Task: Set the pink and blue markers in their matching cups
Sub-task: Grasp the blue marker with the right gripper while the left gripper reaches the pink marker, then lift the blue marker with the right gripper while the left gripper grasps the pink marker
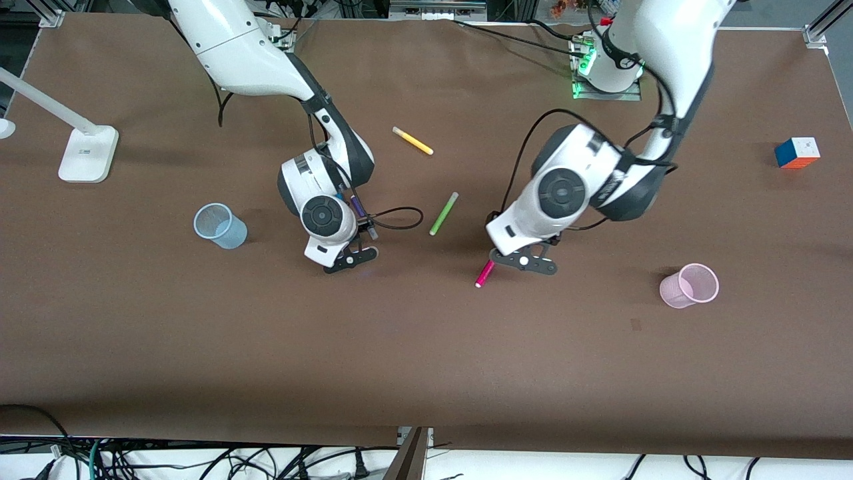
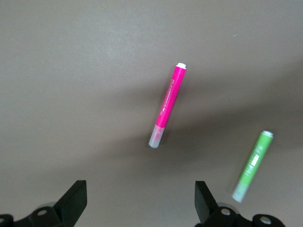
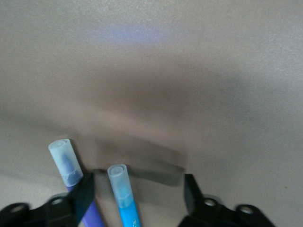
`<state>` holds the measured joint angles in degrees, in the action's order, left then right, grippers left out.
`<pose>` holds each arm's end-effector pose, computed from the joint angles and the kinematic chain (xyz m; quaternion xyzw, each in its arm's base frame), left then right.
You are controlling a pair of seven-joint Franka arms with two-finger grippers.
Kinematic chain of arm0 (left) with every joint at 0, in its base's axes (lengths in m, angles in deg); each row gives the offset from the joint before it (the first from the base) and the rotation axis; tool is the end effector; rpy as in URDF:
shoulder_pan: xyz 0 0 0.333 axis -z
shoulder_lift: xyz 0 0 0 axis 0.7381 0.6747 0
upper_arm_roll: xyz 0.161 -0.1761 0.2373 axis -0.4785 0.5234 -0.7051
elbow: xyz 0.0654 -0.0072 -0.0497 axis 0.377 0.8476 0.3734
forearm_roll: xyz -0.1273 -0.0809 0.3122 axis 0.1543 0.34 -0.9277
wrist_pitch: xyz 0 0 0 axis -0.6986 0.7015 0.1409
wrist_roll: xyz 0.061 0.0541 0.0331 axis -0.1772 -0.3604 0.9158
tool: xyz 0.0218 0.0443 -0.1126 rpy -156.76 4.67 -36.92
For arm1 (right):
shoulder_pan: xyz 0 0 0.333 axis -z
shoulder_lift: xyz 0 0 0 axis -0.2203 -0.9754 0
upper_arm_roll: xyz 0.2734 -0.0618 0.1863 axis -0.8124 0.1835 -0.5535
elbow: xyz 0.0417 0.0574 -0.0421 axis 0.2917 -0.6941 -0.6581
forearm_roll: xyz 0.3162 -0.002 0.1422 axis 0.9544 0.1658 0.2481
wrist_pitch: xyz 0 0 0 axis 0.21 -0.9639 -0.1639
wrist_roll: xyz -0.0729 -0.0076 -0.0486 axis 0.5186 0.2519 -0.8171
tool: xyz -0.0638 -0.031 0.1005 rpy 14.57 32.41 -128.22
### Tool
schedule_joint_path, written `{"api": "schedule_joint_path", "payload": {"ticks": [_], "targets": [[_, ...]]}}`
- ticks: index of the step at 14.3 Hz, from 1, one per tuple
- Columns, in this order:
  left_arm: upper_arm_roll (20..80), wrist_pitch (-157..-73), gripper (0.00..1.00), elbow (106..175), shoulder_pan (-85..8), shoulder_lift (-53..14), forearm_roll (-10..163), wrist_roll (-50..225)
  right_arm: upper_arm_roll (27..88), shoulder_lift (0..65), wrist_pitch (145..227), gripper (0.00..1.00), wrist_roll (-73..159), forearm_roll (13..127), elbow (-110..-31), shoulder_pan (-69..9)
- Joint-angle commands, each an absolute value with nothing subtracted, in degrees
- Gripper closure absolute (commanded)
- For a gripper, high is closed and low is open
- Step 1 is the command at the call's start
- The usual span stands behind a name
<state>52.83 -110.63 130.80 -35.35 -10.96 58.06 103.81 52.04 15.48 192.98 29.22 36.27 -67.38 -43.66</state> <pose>0.5642 -0.3111 0.3238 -0.9902 0.1090 0.0866 0.0107 0.5387 0.3283 0.2061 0.9772 0.1732 -0.1213 0.0201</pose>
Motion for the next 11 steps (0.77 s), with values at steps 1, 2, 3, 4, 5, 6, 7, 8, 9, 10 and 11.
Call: {"api": "schedule_joint_path", "payload": {"ticks": [1, 2, 3, 4, 5, 6, 7, 8, 9, 10, 11], "targets": [[52.6, -109.7, 0.0, 125.8, -33.4, -5.4, 54.9, 106.5, 52.5, 16.1, 193.6, 0.87, 28.4, 36.6, -68.3, -44.5], [52.5, -109.7, 0.0, 124.1, -32.9, -3.3, 54.9, 106.4, 52.5, 16.1, 193.7, 0.91, 28.4, 36.6, -68.3, -44.5], [52.5, -110.3, 0.0, 123.0, -32.5, -1.8, 54.9, 106.4, 52.5, 16.2, 193.7, 0.96, 28.4, 36.6, -68.3, -44.5], [52.5, -112.5, 0.0, 122.8, -32.5, -0.9, 54.8, 105.9, 52.5, 16.4, 193.5, 1.0, 28.5, 36.6, -68.2, -44.5], [52.5, -115.4, 0.0, 122.8, -32.5, 0.0, 54.5, 105.8, 52.7, 16.9, 193.1, 1.0, 29.3, 36.6, -67.9, -44.3], [52.5, -118.1, 0.0, 123.1, -32.5, 0.7, 54.3, 105.7, 53.1, 19.0, 192.6, 1.0, 30.3, 36.6, -67.6, -44.0], [52.4, -119.9, 0.0, 123.2, -32.5, 1.5, 54.2, 105.4, 53.8, 21.3, 192.1, 1.0, 32.7, 36.6, -67.5, -43.7], [52.4, -120.9, 0.0, 123.3, -32.5, 2.1, 54.2, 104.3, 55.5, 24.1, 191.1, 1.0, 35.4, 36.7, -67.2, -43.5], [52.4, -121.7, 0.0, 123.5, -32.5, 2.3, 53.0, 102.8, 56.4, 26.7, 188.6, 1.0, 38.0, 36.8, -66.9, -43.4], [52.4, -122.1, 0.0, 123.7, -32.5, 2.5, 51.3, 101.8, 57.6, 29.5, 185.7, 1.0, 40.1, 36.8, -66.3, -43.4], [52.4, -122.5, 0.0, 123.6, -32.5, 3.2, 50.6, 101.6, 59.4, 32.5, 182.6, 1.0, 45.5, 36.9, -65.7, -43.4]]}}
